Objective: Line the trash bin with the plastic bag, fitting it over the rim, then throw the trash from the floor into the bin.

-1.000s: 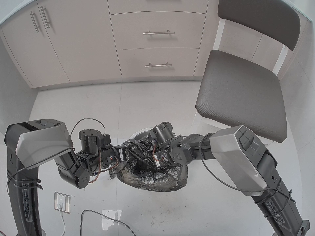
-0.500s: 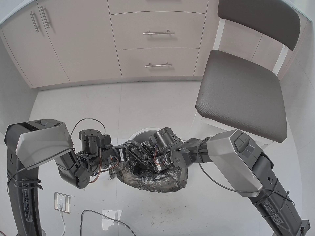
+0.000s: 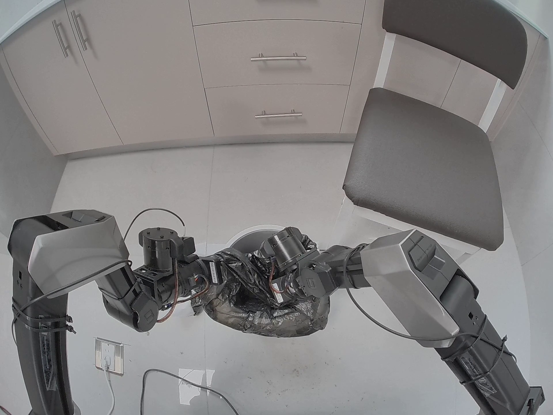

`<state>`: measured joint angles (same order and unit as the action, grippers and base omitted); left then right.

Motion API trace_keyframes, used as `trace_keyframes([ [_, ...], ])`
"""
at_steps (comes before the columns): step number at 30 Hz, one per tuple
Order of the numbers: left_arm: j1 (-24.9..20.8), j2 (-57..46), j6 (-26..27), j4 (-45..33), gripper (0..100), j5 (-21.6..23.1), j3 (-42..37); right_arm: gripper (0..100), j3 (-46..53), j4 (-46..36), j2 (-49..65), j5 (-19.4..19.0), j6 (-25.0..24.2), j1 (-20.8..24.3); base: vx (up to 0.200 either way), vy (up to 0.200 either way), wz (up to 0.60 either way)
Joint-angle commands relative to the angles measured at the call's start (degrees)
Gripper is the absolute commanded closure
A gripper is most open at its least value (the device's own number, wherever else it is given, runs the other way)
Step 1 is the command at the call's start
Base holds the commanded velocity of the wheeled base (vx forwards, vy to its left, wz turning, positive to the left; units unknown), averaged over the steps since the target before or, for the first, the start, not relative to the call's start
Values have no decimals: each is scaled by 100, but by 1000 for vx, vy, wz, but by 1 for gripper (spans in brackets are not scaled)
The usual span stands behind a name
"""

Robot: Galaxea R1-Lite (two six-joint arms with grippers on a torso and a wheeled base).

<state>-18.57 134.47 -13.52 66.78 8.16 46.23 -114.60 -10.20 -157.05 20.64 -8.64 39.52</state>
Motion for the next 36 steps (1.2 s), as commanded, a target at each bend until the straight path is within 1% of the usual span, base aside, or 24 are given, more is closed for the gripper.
trace_keyframes([
  [1,-7,9,-10,2,100,2,0,0,1,-8,78,2,-15,12,0,0,0],
  [7,-7,26,-2,2,100,2,18,0,1,-43,359,10,-111,100,0,0,0],
  [13,-7,35,-2,10,100,2,18,0,1,-570,702,10,-436,161,0,0,0],
  [21,-7,35,-2,10,100,2,18,0,1,-570,1054,2,-445,231,0,0,0],
  [27,-7,26,-2,10,100,2,9,0,1,-500,1107,-25,-428,284,0,0,0],
  [29,-7,17,-2,10,100,2,9,0,1,-289,1080,-34,-384,284,0,0,0],
  [31,-7,9,-2,10,100,2,0,0,1,-105,1036,-25,-234,293,0,0,0],
  [34,-7,17,-2,10,100,2,0,0,1,344,922,-25,363,328,0,0,0],
  [35,-7,17,-2,10,100,2,0,0,1,458,896,-25,478,337,0,0,0],
  [36,-7,17,-2,10,100,2,-8,0,1,686,852,-34,750,337,0,0,0],
])
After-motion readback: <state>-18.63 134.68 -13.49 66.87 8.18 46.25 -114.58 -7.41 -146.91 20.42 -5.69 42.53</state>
